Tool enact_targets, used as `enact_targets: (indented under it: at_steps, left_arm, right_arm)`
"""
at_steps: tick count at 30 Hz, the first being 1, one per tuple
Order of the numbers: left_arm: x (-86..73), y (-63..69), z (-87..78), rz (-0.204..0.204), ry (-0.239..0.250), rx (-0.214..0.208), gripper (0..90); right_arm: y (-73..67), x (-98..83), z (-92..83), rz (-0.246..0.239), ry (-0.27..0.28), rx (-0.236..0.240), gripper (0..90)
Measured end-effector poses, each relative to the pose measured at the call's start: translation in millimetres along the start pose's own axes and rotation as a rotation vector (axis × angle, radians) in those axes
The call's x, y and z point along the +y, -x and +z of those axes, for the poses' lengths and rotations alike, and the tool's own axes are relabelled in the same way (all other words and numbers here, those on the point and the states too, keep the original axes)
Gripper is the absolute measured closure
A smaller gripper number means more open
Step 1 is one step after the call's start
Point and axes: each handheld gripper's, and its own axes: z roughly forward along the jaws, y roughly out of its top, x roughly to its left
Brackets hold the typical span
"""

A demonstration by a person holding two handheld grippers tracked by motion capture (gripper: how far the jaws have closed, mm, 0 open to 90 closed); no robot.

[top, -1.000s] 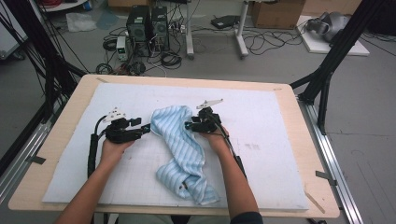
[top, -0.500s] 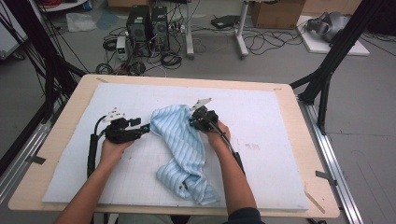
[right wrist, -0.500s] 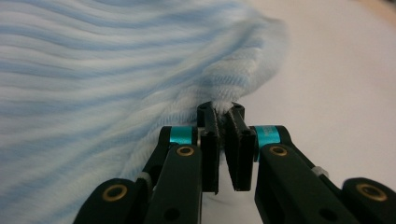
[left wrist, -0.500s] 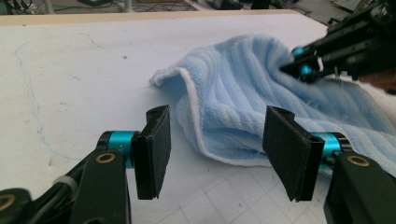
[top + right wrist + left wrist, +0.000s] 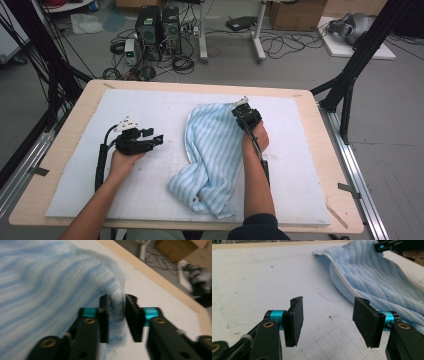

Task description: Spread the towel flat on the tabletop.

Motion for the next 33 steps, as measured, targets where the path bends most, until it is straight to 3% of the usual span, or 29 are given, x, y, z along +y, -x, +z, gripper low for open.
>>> enact_targets:
  at_steps: [2,7,11,15,18,21,24,27,29,32,33]
  left_arm:
    - [-0.3,1.2,1.2,0.003,-0.006,-0.010,42.0]
    - [-0.2,5.7,3.9,0.006,-0.010,-0.044,41.9]
    - [-0.9,10.8,8.6,-0.013,-0.019,-0.087,40.6]
    - [0.0,18.4,15.5,-0.010,-0.027,-0.105,39.4]
    - [0.4,22.6,21.6,-0.015,-0.032,-0.109,39.3]
    - [3.1,27.3,33.4,-0.018,-0.072,-0.112,39.0]
    - [8.1,35.5,45.8,0.013,-0.110,-0.109,39.0]
    - [11.2,45.3,57.5,0.040,-0.127,-0.107,39.1]
    - [10.8,52.3,67.7,0.059,-0.175,-0.100,39.2]
    - [11.1,62.6,79.0,0.136,-0.244,-0.060,42.2]
    - [12.1,65.6,80.8,0.146,-0.233,-0.053,42.8]
  right_arm:
    - [3.0,-0.6,-4.6,0.041,0.025,0.047,60.8]
    - [20.1,-10.4,-23.6,0.118,0.112,0.115,56.1]
    - [33.5,-32.0,-39.9,0.166,0.138,0.169,52.4]
    - [43.4,-58.6,-55.8,0.212,0.153,0.241,50.0]
    - [45.5,-75.6,-67.3,0.215,0.152,0.279,48.3]
    - [42.4,-89.8,-75.4,0.195,0.155,0.302,47.9]
    - [38.3,-101.7,-79.0,0.195,0.164,0.321,47.3]
    - [37.5,-102.6,-80.3,0.204,0.173,0.349,46.1]
    - [37.8,-100.9,-81.8,0.201,0.196,0.349,46.0]
    - [36.5,-100.0,-81.5,0.198,0.199,0.356,45.8]
    - [36.1,-100.0,-81.6,0.194,0.198,0.357,45.8]
